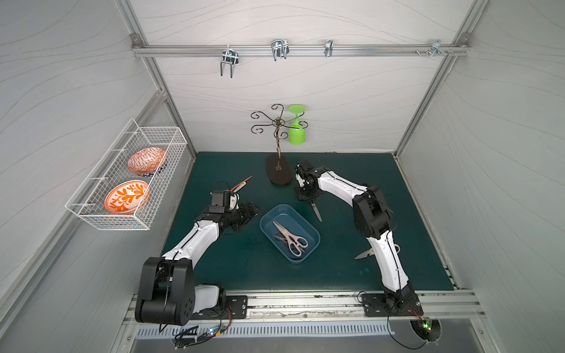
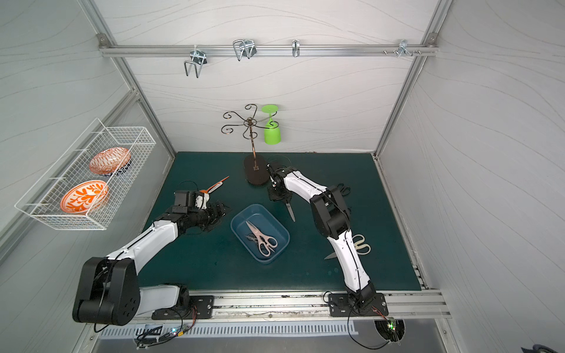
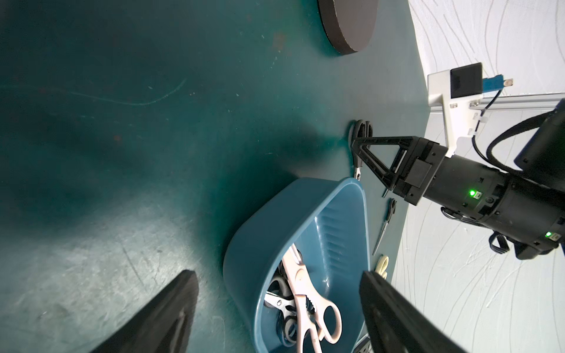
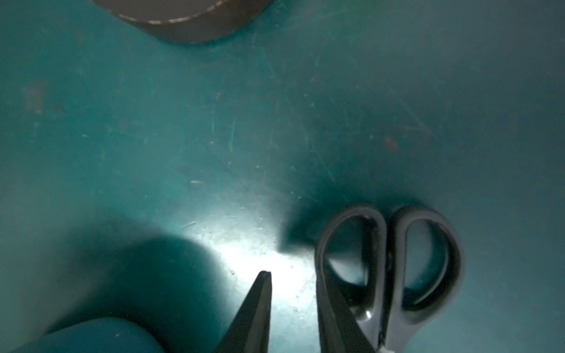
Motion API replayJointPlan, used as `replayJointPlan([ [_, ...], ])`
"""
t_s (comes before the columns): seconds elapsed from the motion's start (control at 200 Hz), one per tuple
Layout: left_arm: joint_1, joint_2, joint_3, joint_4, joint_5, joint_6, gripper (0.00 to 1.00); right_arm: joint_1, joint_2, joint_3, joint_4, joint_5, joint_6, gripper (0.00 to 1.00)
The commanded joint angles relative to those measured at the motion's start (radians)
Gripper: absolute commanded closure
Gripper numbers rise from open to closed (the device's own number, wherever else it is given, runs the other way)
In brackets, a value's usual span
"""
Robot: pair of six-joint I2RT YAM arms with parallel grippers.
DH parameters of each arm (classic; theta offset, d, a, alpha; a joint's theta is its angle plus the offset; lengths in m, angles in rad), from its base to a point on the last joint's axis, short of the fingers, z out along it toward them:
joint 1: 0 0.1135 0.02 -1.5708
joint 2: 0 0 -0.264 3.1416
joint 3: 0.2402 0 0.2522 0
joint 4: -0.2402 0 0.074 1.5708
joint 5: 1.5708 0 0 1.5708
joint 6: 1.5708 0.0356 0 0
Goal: Put the scissors into the storage box
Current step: Pick up the scissors from the center of the board.
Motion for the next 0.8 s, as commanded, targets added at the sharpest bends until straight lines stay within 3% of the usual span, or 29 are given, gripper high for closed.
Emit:
replayJointPlan([
  [0.0, -0.003, 0.009, 0.038, 0.034, 0.015, 0.001, 0.13, 0.004, 0.009, 0.007, -0.024, 0.022, -0.017, 0.70],
  [0.555, -0.002, 0.013, 0.038, 0.033, 0.013, 0.003, 0.13, 0.016, 0.076, 0.052, -0.070, 0.118, -0.074, 0.72],
  [0.795, -0.002, 0.015, 0.041, 0.033, 0.013, 0.003, 0.13, 0.020, 0.095, 0.054, -0.083, 0.139, -0.091, 0.80],
])
